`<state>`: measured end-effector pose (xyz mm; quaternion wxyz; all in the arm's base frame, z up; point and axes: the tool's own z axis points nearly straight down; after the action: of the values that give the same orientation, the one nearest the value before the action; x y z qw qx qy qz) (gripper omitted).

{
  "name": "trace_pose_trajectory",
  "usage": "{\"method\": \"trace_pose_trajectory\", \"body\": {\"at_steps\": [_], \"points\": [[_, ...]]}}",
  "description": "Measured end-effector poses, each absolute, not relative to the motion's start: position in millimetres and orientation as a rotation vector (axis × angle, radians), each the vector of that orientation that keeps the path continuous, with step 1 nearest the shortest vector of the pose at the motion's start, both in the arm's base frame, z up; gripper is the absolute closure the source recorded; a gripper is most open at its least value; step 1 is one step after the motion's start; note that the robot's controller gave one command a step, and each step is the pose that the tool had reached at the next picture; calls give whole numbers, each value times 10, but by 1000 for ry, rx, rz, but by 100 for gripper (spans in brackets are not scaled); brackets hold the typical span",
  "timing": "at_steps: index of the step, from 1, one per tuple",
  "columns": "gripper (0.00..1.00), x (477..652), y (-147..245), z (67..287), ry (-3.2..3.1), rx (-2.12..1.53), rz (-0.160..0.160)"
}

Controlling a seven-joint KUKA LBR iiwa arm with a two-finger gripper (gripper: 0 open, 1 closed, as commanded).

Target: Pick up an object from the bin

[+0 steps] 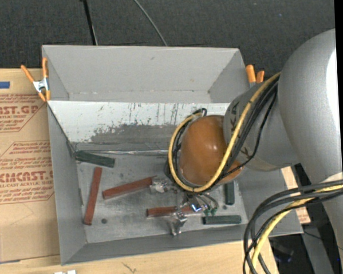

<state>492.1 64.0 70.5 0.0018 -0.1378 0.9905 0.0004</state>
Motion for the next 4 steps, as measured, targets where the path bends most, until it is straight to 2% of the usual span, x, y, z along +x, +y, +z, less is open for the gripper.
{"method": "trace_pose_trajectory", "body": {"at_steps": [1,2,3,4], "points": [[100,4826,572,721,3151,-49,2],[100,4826,572,721,3151,-49,2],[100,4807,571,848,3152,-49,1],[100,4825,574,1113,3141,-49,2]]}}
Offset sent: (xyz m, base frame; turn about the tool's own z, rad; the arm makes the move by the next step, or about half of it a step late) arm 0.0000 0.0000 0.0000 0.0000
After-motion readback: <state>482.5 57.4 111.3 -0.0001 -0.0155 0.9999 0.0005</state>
